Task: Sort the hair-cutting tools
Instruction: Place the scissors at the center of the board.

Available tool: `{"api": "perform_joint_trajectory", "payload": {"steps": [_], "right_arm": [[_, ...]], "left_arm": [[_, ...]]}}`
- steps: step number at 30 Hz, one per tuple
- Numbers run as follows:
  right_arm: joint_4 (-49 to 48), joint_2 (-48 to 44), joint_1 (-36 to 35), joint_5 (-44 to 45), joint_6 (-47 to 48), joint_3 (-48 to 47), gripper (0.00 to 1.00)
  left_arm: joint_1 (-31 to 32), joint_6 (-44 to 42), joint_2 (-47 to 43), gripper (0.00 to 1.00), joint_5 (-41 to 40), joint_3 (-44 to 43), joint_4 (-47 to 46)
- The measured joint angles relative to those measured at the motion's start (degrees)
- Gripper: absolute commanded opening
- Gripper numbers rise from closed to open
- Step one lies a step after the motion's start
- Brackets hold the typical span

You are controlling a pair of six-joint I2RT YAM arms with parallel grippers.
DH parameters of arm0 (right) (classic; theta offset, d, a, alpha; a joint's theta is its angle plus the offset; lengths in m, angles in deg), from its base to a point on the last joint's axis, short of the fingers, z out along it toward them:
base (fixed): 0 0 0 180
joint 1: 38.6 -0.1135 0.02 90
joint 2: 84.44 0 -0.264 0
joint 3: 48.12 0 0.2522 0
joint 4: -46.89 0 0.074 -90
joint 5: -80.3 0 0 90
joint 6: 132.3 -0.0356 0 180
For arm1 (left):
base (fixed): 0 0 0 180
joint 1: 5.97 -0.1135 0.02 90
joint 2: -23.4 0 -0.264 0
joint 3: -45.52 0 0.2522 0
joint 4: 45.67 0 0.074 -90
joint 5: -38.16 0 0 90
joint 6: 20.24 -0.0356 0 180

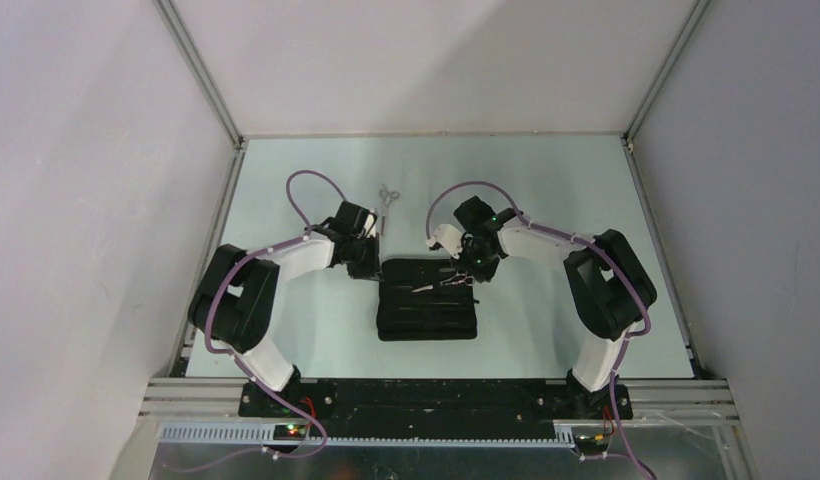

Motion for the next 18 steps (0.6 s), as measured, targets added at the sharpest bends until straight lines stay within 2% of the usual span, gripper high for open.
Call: {"api": "perform_joint_trajectory", "payload": {"steps": [10, 18], "right_arm": [[-0.2, 0.0, -1.9, 1.8, -9.2, 0.3, 0.00], [-0.3, -1.1, -1.9, 4.6, -11.7, 1.6, 0.00]], "left_arm": [[0.0, 0.5, 0.0, 0.00, 0.0, 0.0, -0.3], [0.1, 1.0, 0.0, 0.00, 0.1, 0.3, -0.9]]}}
